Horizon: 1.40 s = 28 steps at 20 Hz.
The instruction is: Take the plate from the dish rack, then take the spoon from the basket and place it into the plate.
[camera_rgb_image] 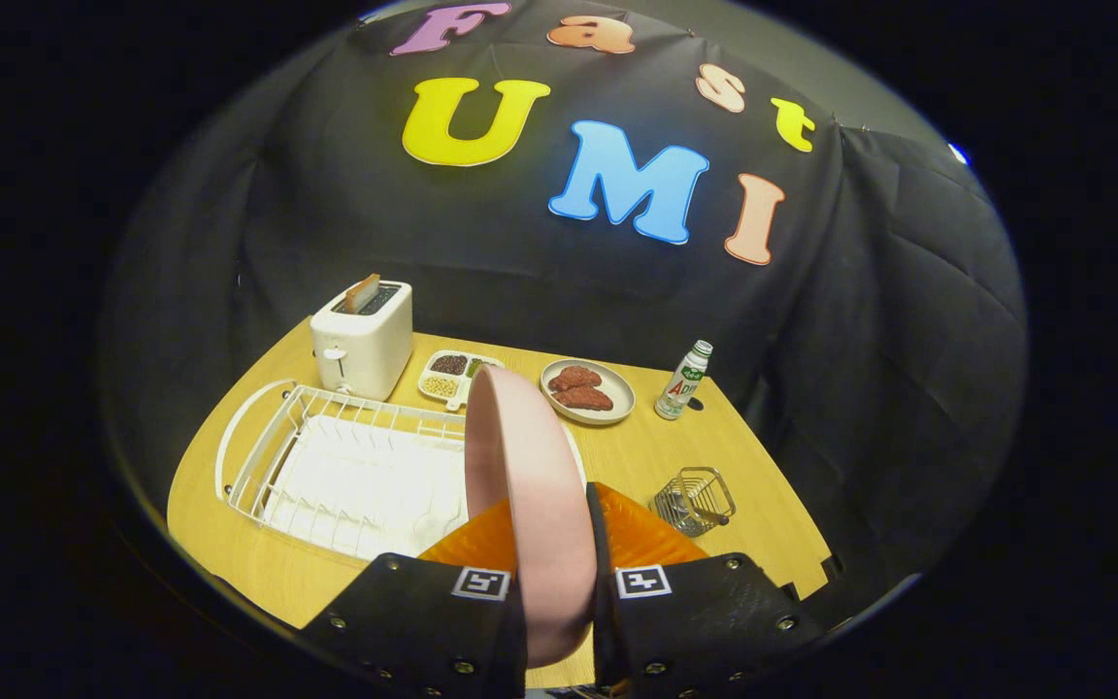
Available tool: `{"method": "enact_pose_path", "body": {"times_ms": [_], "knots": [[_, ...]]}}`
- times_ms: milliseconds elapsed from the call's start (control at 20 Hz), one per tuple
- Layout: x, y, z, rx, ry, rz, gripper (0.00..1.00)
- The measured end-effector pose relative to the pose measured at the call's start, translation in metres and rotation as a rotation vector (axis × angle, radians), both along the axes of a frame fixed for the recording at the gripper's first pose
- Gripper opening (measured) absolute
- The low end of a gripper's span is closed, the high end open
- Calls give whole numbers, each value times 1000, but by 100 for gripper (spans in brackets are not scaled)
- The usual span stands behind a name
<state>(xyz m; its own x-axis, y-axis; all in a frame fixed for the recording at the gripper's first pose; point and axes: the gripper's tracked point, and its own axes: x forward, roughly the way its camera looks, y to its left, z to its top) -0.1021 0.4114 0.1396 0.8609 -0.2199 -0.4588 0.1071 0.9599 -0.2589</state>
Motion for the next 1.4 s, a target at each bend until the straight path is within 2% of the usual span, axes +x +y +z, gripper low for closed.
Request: {"method": "enact_pose_path", "body": {"times_ms": [300, 600, 1000, 1300, 1400], "knots": [[-46, 7, -37, 11, 76, 49, 25], [-79, 13, -84, 73, 157, 79, 25], [-97, 26, -137, 351, 229, 59, 25], [-98, 55, -170, 593, 299, 109, 25], [-97, 63, -179, 680, 323, 104, 25]]}}
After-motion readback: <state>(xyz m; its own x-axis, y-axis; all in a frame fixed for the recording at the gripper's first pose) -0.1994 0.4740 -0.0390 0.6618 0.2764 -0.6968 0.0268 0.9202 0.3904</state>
